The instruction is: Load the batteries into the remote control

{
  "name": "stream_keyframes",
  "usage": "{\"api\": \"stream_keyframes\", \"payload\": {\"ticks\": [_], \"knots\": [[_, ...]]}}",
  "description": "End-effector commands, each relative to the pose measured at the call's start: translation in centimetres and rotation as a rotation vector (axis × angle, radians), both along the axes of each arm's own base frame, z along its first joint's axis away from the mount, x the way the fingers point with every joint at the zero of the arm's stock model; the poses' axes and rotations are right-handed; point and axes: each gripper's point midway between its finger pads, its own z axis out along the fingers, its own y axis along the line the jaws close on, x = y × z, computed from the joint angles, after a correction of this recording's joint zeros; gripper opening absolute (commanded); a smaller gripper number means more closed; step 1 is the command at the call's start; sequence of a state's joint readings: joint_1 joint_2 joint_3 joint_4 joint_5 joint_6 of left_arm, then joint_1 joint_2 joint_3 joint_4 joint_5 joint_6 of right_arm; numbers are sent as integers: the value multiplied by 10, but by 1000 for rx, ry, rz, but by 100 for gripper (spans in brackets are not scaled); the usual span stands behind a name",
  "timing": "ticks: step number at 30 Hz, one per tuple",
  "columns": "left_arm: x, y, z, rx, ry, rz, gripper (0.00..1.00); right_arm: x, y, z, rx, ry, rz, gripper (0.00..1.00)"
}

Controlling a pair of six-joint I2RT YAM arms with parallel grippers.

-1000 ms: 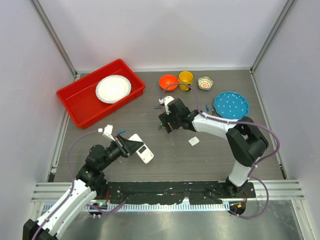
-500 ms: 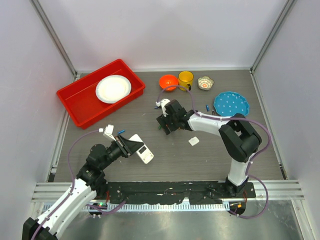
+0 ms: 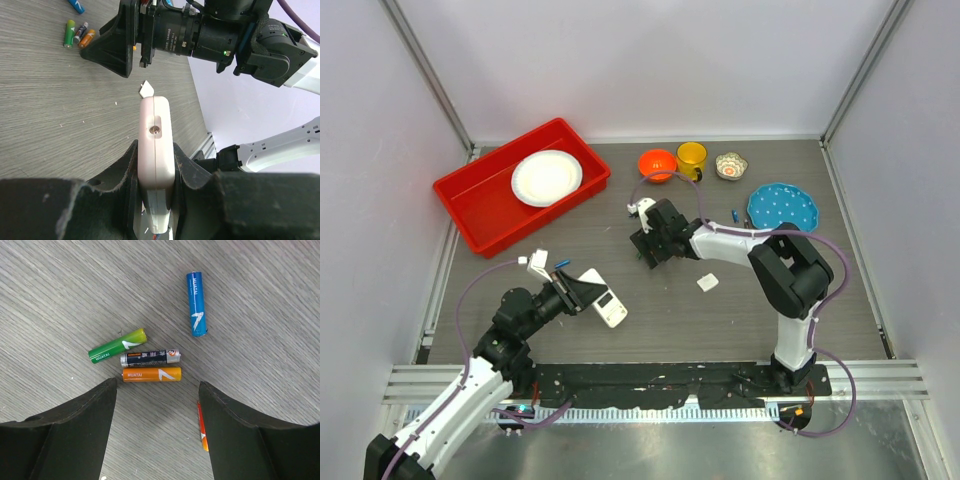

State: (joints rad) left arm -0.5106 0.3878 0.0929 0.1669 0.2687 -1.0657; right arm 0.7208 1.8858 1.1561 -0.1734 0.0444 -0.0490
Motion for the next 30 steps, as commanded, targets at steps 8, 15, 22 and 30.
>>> {"api": "stream_keyframes", "payload": {"ticks": [8,15,22,30], "knots": [[4,-2,15,-23,-57,2,0,16,19,9,18,-49,48,70],[5,-1,13,-22,-56,7,0,13,18,0,10,-27,53,67],[5,-1,14,-23,-57,7,0,8,14,-6,5,-14,51,64],[5,-2,12,-24,-52,4,0,5,8,-9,-8,-5,43,62]]}}
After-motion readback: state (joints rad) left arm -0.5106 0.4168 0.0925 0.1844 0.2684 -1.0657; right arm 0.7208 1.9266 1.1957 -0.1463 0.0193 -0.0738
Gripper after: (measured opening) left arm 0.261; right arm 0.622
